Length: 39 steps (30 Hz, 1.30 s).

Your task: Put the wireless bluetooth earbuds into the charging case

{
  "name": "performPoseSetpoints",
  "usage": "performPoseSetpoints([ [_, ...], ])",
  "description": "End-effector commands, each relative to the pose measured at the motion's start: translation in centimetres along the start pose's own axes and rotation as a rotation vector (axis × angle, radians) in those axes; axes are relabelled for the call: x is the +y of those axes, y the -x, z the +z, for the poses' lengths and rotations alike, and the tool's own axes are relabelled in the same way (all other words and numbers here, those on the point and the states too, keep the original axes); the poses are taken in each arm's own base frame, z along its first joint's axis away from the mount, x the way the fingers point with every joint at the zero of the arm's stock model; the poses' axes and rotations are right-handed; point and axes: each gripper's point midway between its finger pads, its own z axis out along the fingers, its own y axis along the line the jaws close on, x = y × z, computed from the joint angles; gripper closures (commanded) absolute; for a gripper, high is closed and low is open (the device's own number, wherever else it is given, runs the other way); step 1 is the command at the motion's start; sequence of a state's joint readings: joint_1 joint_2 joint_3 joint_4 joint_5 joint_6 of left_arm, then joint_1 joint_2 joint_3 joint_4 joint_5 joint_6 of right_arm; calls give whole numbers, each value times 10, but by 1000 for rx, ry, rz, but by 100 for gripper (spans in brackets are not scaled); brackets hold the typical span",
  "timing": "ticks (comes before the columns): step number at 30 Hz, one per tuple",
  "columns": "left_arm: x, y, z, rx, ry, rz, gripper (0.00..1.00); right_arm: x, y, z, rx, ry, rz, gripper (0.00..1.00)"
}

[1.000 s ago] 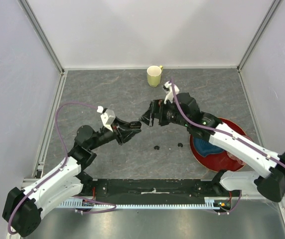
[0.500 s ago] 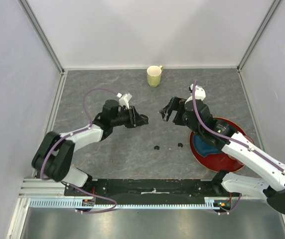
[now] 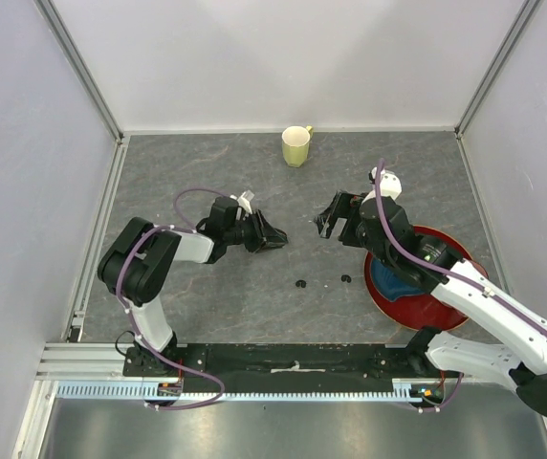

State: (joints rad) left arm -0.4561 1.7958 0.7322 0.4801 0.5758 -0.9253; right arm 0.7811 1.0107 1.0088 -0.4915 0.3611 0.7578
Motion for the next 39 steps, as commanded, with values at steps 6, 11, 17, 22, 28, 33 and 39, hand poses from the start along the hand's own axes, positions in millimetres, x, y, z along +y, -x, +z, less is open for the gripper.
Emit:
performPoseSetpoints([
  [6,22,19,4,-55,61,-83,87,-5,-4,2,14,-13,-13,2],
  [11,29,17,4,-36,98,-86,78,-5,-6,4,23,-13,-16,2],
  [17,36,15,0,-36,146,-76,66,-6,-7,6,26,-18,-19,2],
  [22,39,13,-5,-37,169,-59,55,-6,-8,6,31,-18,-18,2],
  [28,43,12,-11,-38,212,-30,45,-8,-8,6,31,-20,-16,2],
  [33,47,8,-20,-41,242,-7,44,-9,-8,5,29,-21,-11,2],
  [39,36,5,-42,-72,244,54,40,-16,-4,5,10,-48,-26,2],
])
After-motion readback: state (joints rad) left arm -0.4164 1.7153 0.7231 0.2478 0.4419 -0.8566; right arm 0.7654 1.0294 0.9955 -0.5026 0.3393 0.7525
